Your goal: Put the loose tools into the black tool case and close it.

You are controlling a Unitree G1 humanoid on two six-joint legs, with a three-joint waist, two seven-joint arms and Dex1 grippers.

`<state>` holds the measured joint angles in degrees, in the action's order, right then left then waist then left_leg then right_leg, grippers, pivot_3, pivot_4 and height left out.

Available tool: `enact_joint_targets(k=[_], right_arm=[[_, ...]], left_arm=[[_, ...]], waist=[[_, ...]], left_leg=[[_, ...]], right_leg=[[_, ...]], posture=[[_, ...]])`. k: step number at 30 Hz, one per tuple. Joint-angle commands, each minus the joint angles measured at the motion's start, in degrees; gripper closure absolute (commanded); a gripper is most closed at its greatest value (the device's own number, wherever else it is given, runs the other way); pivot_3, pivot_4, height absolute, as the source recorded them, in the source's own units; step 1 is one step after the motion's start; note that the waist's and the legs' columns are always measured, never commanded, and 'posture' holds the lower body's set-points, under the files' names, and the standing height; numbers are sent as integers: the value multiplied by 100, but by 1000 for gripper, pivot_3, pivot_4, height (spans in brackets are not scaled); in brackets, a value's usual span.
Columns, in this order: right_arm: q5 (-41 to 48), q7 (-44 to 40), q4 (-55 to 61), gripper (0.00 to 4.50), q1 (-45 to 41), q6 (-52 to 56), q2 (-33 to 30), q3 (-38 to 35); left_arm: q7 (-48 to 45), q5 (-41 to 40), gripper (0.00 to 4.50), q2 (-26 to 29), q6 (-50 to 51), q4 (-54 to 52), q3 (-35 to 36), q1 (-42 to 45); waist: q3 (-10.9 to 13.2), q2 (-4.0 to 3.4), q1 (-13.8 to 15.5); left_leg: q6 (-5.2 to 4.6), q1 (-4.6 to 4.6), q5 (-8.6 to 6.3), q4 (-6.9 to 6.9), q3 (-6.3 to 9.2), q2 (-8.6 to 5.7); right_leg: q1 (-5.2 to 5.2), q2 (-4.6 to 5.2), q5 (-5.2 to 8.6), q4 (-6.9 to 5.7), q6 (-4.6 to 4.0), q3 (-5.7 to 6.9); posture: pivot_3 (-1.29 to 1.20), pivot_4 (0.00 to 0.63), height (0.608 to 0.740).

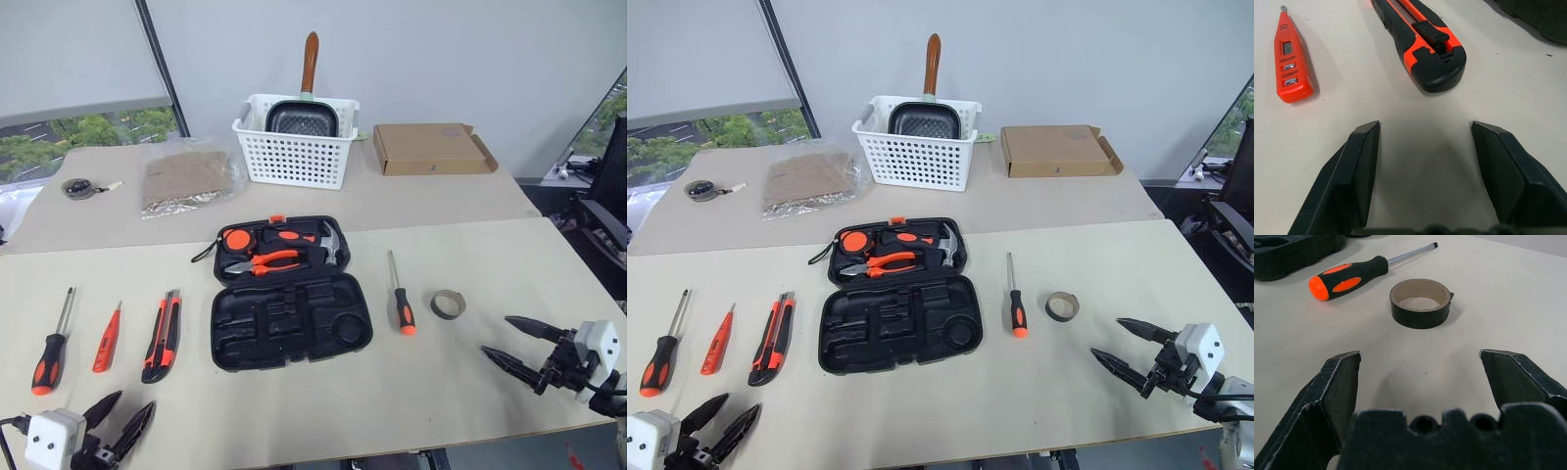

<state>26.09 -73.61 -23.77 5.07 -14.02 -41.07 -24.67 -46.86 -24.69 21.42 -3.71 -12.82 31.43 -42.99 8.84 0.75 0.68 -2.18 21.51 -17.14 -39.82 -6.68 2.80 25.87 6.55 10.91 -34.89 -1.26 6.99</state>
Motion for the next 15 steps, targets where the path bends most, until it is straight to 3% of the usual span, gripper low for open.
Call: enact_joint_targets(k=[1,9,15], right_arm=[[119,80,343,36,-12,179,-103,-27],[111,178,552,36,-59,349,-117,-14],[265,116,566,36,-331,425,-134,-64]], left_arm=[[52,19,1342,-11,-67,-83,-14,-61],[-191,-202,1342,-20,-328,25,27,-40],[-562,-1158,1342,-38,-241,-96,306,70]], waist=[[0,0,1],[-5,-7,2],[-7,-9,-3]], left_leg=[[0,0,0,0,0,0],[0,1,0,-1,-1,0],[-1,2,0,-4,-1,0]], right_leg=[[0,0,0,0,0,0],[1,-2,0,-1,0,1],[1,-1,0,-1,0,1]], posture=[[0,150,700],[0,150,700],[0,150,700]])
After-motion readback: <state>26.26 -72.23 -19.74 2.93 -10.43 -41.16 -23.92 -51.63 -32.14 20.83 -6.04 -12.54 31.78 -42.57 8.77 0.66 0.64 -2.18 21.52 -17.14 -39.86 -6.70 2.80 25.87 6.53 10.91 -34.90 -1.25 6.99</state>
